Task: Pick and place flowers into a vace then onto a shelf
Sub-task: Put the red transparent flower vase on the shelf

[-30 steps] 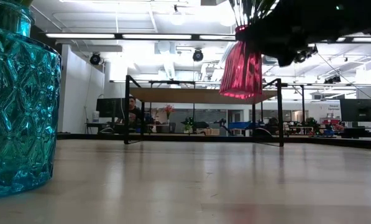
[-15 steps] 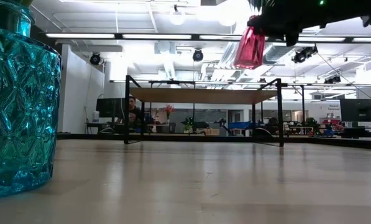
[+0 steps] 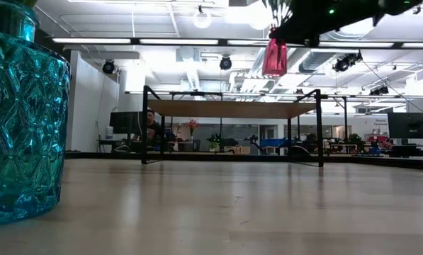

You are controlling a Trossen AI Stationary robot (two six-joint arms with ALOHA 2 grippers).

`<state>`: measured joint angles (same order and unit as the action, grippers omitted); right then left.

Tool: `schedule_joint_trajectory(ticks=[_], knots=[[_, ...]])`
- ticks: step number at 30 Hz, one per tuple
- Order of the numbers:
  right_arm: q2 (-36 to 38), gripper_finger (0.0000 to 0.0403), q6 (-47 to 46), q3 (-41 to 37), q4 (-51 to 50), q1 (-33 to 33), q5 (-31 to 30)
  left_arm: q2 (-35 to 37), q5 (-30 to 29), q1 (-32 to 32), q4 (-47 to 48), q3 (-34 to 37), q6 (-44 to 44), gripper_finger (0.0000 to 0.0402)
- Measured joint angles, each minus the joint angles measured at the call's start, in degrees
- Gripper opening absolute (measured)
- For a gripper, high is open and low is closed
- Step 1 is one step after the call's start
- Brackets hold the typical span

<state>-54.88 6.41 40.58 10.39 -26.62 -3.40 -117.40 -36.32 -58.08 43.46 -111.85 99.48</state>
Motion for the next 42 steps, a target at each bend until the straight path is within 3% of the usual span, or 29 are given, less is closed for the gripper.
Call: schedule_joint_trajectory(ticks=[4,9,29,42], knots=[[-5.46,0.0144,0.07,5.06,-3.4,-6.0,7.84,0.0,-0.7,0.0,-0.02,0.0,0.04,0.0239],[-10.43,0.0144,-0.42,6.51,-3.64,-9.89,11.84,0.0,-0.78,0.0,-0.07,0.0,1.53,0.0239],[-17.24,0.0144,-0.12,6.38,-2.4,-13.91,14.25,-0.01,-0.74,0.76,1.14,0.0,1.95,0.0239],[-17.13,0.0154,2.55,6.51,-6.63,-13.91,12.92,0.0,-0.77,0.76,1.05,0.0,2.95,0.0239]])
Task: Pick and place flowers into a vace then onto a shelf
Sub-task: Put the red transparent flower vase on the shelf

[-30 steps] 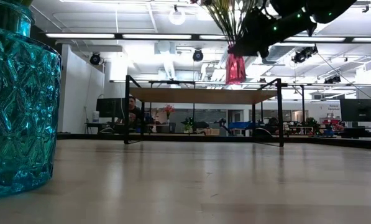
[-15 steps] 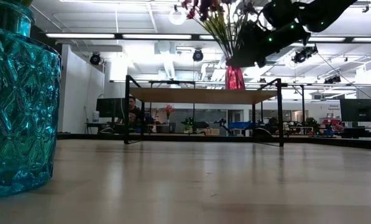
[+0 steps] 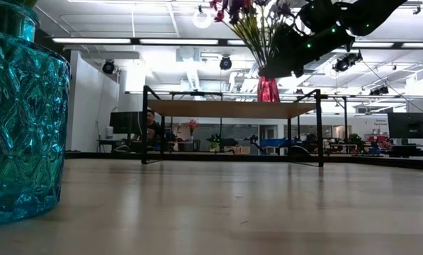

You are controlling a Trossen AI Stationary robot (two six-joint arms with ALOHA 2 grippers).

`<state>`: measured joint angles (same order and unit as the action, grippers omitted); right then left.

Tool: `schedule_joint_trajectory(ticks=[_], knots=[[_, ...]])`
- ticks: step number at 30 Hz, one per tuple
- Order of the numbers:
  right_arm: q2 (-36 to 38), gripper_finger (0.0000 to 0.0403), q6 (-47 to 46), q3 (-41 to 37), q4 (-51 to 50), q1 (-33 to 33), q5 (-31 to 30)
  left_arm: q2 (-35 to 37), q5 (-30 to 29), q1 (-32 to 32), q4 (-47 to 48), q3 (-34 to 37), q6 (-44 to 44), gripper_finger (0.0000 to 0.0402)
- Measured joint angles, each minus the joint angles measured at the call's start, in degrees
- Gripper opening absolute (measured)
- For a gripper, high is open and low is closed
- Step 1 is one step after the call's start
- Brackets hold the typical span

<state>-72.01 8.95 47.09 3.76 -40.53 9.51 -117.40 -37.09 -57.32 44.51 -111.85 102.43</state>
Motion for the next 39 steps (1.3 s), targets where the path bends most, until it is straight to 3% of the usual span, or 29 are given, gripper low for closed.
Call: schedule_joint_trajectory(ticks=[14,39], knots=[[-0.02,0.0166,0.73,-0.02,-0.89,0.02,-0.54,-0.01,-0.14,0.0,-0.22,-0.02,0.09,0.0239],[0.04,0.0235,2.12,-0.17,-2.49,0.04,-1.72,0.0,-0.1,0.0,-0.2,0.0,0.1,0.0239]])
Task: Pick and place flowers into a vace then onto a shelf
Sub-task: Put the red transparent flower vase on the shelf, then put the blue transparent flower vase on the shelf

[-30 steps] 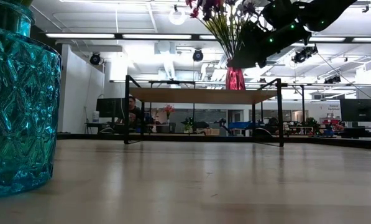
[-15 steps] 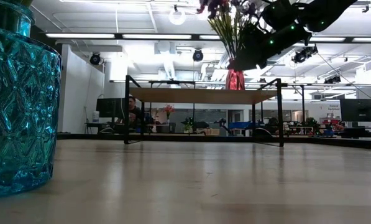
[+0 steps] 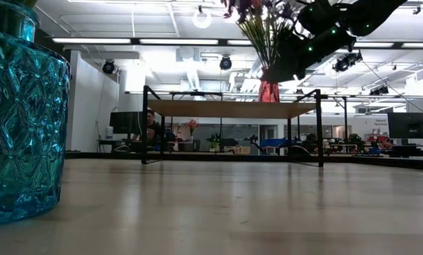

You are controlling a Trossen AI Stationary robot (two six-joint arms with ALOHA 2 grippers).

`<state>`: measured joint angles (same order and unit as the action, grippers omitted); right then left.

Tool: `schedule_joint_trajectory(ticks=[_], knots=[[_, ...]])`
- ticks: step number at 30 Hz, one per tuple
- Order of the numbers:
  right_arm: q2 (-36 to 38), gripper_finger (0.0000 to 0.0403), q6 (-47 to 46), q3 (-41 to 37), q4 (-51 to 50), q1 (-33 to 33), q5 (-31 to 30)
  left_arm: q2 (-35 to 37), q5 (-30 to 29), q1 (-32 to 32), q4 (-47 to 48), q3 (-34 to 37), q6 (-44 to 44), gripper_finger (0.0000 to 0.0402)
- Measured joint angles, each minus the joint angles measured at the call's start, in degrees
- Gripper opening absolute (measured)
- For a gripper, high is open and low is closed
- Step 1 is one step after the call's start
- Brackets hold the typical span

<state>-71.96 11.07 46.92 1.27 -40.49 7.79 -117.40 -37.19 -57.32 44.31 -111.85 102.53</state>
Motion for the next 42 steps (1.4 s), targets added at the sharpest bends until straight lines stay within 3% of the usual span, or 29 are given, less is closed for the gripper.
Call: schedule_joint_trajectory(ticks=[14,42], knots=[[-0.04,0.0279,0.98,-0.18,-1.82,0.0,-1.07,0.0,0.17,0.0,0.0,0.0,0.01,0.0239],[10.29,0.028,1.03,-0.04,-5.52,0.0,-0.99,0.0,0.11,0.0,0.93,-0.01,-0.23,0.0239]])
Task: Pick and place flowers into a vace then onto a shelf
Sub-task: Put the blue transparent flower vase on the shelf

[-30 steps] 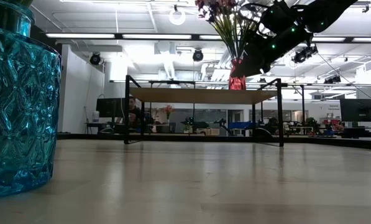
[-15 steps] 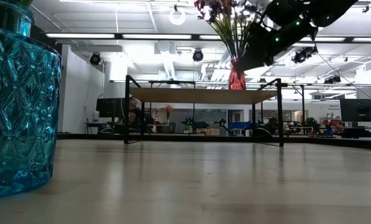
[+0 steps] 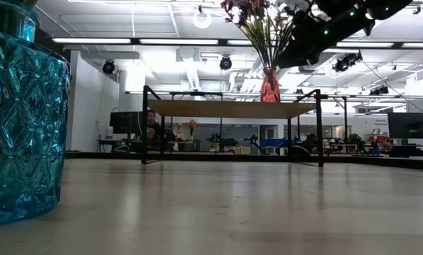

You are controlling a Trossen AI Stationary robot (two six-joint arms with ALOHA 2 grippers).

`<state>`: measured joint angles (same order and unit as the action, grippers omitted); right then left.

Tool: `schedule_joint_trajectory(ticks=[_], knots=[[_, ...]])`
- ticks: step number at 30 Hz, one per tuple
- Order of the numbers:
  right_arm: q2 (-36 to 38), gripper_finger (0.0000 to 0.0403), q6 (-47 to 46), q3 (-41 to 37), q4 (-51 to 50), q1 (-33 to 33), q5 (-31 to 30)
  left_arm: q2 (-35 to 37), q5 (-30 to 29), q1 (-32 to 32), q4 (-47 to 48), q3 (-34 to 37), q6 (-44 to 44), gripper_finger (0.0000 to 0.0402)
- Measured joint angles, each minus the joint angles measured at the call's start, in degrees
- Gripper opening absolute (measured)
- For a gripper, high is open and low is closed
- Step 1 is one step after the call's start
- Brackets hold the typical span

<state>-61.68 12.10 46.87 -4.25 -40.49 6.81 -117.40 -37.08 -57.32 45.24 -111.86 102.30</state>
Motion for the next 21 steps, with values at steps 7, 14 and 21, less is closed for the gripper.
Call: schedule_joint_trajectory(ticks=[7,14,21], knots=[[4.64,0.0279,0.0,0.04,-2.3,0.0,0.02,0.0,-0.02,0.0,-0.12,0.01,0.0,0.0239],[10.88,0.0279,-0.53,0.04,-6.96,0.02,0.02,0.0,-0.17,0.0,-0.15,0.01,0.0,0.0239],[18.33,0.0279,-2.19,0.07,-12.12,0.04,0.44,0.0,-0.17,0.0,-1.1,0.0,0.0,0.0239]])
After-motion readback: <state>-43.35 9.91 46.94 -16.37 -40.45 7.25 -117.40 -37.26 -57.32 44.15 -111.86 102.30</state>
